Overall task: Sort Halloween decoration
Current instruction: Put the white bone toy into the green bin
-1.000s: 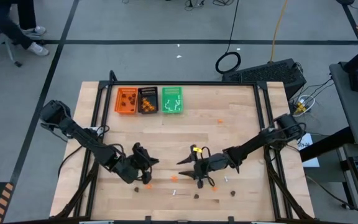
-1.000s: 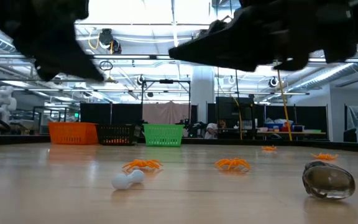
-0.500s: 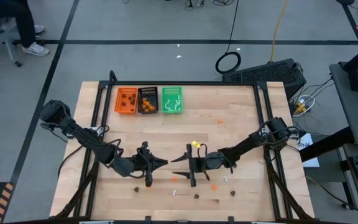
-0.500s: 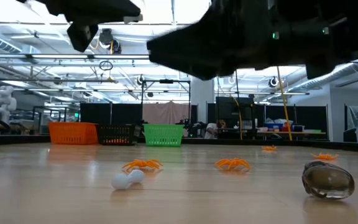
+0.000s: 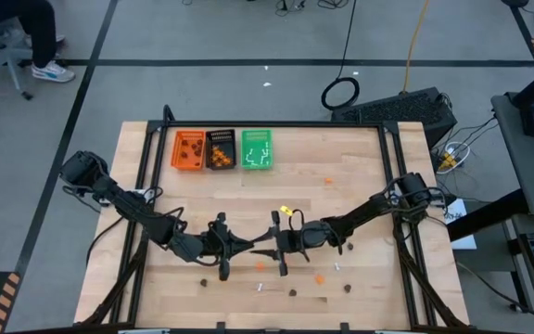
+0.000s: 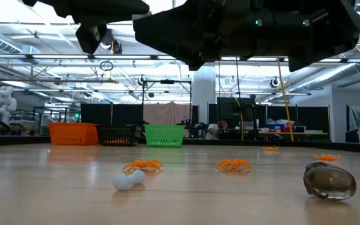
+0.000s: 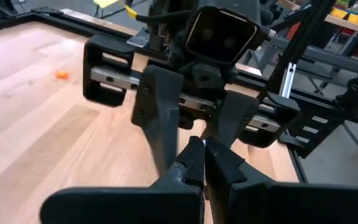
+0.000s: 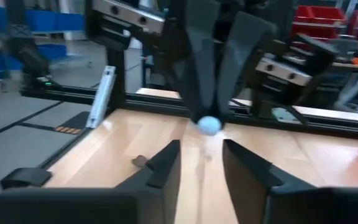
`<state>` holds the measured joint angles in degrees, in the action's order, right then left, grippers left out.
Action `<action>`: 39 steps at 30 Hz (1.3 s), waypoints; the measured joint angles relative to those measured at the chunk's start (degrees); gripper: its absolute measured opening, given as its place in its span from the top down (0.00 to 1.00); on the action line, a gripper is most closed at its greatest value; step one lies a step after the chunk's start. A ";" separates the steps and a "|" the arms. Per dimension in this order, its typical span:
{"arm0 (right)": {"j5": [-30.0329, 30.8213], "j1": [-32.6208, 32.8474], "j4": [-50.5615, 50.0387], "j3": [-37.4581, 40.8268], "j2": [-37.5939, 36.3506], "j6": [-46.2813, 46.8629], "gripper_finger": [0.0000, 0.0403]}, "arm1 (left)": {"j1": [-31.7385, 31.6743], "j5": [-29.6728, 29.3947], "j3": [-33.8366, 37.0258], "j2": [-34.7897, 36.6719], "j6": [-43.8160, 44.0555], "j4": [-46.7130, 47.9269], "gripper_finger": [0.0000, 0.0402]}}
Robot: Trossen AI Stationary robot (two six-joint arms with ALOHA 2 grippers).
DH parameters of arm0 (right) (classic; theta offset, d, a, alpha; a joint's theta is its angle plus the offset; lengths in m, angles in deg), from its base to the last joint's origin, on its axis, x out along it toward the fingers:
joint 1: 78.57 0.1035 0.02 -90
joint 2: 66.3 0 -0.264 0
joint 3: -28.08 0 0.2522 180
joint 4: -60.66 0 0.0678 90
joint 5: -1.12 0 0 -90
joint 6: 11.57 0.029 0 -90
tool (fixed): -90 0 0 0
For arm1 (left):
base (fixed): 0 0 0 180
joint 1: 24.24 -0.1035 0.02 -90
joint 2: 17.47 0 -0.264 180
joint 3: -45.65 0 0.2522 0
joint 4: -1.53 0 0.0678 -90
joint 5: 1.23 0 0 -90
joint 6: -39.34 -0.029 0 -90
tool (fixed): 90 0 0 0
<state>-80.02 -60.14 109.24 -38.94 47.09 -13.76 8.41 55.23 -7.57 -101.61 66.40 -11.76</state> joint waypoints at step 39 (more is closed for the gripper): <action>-10.36 -2.40 2.07 -1.29 0.02 0.59 0.96 | 0.11 0.09 -0.04 0.13 -1.04 0.44 1.00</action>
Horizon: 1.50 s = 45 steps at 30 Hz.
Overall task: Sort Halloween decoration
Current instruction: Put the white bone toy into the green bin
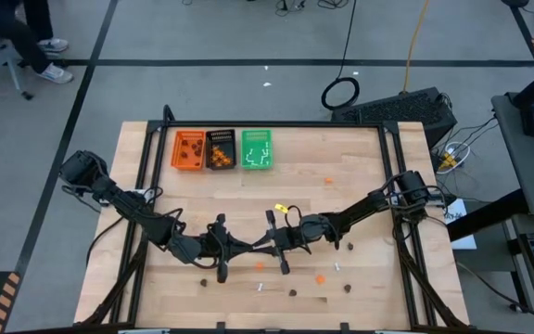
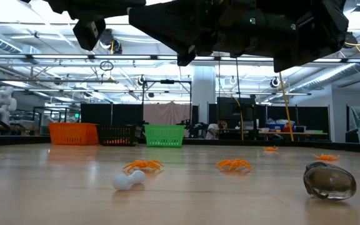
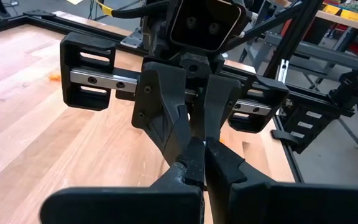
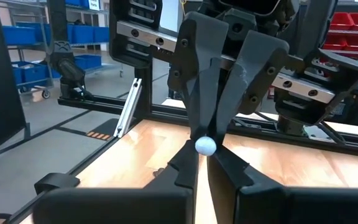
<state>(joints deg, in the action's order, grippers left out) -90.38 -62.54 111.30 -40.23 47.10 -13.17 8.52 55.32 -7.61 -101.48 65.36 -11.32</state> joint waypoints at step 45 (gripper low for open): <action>-0.31 -0.70 -8.91 -0.24 -2.53 -2.38 1.00 | 2.85 -5.03 0.04 5.09 3.36 14.75 0.59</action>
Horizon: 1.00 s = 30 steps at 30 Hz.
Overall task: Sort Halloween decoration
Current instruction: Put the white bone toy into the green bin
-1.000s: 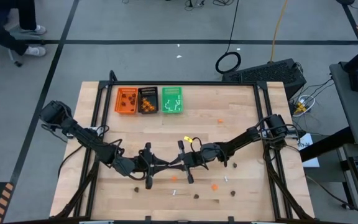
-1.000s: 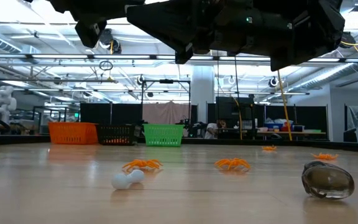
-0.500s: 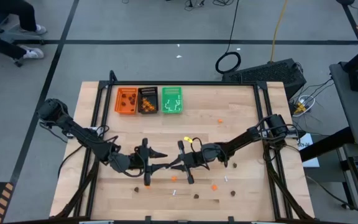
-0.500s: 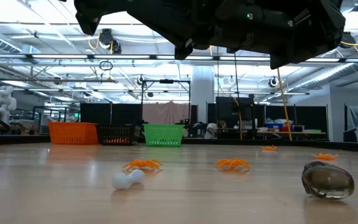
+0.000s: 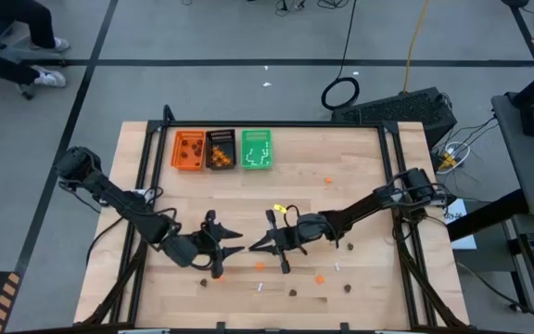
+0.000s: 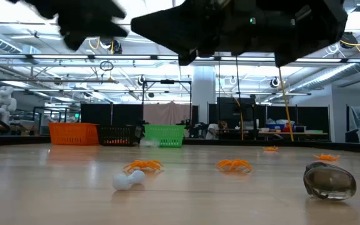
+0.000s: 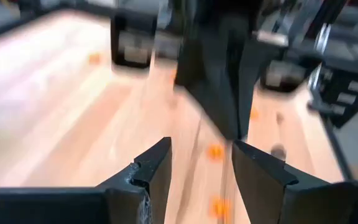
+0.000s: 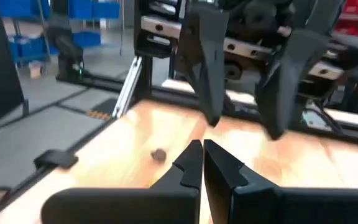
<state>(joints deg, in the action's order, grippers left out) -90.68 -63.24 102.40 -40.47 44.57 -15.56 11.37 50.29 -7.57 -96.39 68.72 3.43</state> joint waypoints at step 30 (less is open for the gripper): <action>15.68 -13.11 -9.68 -7.21 16.78 6.15 0.57 | 5.80 -8.20 2.62 -4.70 21.22 25.44 0.59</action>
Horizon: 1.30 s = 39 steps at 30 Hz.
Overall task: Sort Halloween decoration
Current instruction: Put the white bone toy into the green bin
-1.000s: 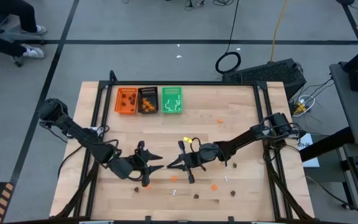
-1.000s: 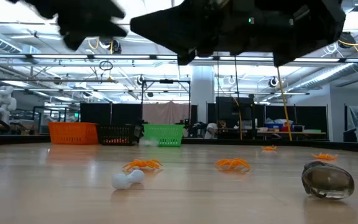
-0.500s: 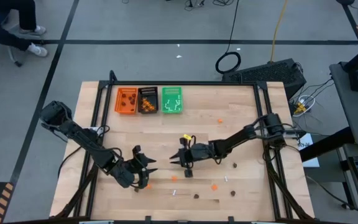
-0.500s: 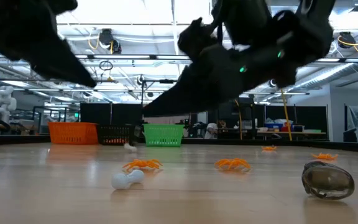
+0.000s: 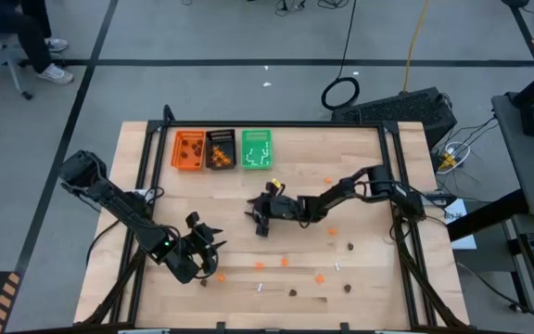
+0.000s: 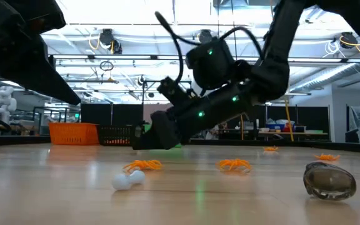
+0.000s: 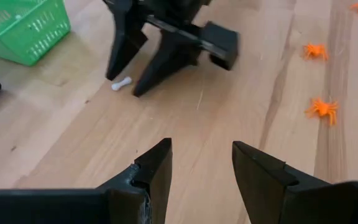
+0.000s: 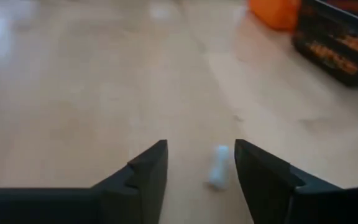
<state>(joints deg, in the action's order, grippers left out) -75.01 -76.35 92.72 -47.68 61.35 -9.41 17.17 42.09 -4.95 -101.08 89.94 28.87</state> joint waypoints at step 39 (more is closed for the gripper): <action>-10.19 2.56 -10.68 0.06 -11.00 -18.52 0.99 | -0.17 -7.22 0.00 0.15 -1.47 1.36 0.59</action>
<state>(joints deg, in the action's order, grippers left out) -85.19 -73.79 82.04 -47.62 50.35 -27.93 17.00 34.87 -4.95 -100.93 88.47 30.23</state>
